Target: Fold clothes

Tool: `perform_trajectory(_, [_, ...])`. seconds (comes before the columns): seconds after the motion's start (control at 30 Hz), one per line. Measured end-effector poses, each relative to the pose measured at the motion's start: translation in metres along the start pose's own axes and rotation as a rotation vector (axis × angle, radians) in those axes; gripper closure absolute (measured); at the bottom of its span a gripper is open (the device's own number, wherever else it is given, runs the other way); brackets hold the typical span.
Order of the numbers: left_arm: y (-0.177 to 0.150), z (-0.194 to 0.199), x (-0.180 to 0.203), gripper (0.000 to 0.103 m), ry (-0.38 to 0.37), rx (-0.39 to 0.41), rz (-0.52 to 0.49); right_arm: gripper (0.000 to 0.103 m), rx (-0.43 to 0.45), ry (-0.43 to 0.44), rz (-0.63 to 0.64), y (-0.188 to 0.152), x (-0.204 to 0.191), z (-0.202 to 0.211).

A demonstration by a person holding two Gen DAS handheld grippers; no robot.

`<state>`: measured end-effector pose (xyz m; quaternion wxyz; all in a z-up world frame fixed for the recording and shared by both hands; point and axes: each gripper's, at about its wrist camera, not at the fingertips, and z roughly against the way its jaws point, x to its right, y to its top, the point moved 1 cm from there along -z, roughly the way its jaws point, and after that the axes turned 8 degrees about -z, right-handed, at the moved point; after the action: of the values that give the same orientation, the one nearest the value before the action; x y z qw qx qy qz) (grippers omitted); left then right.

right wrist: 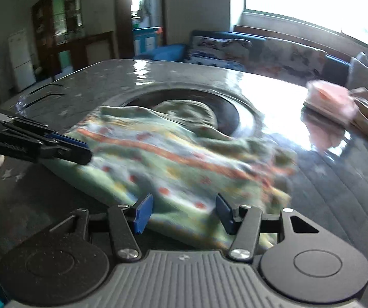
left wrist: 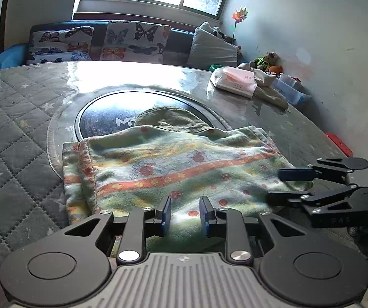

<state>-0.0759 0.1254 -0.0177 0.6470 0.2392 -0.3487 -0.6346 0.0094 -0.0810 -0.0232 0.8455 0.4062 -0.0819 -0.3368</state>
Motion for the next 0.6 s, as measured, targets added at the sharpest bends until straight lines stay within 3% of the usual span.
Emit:
perform_trajectory(0.13, [-0.001,0.003,-0.002,0.067,0.013,0.0,0.007,0.048,-0.003,-0.027,-0.038,-0.004,0.016,0.011])
perform_trajectory(0.33, [0.0,0.008,-0.009,0.065,0.033,0.004,0.024,0.045,0.041,-0.041,-0.061,0.01,0.029,0.019])
perform_trajectory(0.43, [-0.003,0.006,-0.014,0.065,0.04,-0.011,0.046,0.044,0.059,-0.031,-0.07,0.022,0.032,0.005])
perform_trajectory(0.6, [-0.005,0.01,-0.022,0.065,0.039,-0.015,0.066,0.044,0.006,-0.031,-0.098,0.026,0.041,-0.025])
